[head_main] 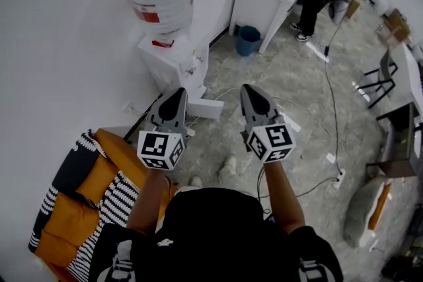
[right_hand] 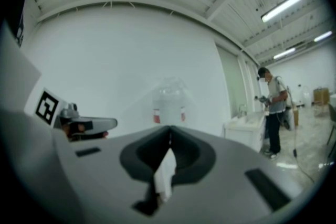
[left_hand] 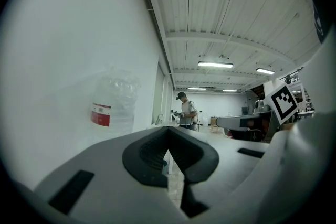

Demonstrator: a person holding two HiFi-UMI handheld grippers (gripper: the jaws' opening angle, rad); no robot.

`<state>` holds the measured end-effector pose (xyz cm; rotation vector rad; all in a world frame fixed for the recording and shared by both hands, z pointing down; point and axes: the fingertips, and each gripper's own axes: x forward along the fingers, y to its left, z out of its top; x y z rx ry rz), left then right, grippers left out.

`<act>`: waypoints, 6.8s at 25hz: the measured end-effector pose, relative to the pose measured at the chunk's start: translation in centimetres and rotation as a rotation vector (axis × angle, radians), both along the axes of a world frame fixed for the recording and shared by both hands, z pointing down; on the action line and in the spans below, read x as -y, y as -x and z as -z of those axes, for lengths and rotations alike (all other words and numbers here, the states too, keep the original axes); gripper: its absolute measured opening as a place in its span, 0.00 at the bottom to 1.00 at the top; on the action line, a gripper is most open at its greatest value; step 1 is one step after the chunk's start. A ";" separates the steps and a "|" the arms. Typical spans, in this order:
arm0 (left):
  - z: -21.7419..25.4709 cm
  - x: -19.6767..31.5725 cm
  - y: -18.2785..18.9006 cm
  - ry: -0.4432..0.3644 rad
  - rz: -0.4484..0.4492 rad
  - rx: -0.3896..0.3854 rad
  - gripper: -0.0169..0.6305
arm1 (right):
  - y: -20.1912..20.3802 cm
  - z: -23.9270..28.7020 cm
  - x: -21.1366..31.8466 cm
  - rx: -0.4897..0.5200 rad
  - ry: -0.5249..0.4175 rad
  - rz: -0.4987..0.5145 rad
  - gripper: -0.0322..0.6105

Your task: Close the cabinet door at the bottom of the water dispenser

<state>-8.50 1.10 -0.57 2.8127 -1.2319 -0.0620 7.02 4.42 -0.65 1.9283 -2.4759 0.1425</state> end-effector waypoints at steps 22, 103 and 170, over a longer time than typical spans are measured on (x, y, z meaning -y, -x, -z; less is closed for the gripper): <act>-4.7 7.1 -8.4 0.101 0.142 0.016 0.04 | -8.3 -4.0 9.8 0.035 0.083 0.194 0.10; -61.0 19.5 -6.9 0.039 0.090 0.095 0.04 | -2.2 -63.0 24.4 -0.177 0.166 0.388 0.11; -67.6 20.0 -7.9 0.121 0.064 0.087 0.04 | -3.0 -74.9 26.7 -0.863 0.297 0.340 0.27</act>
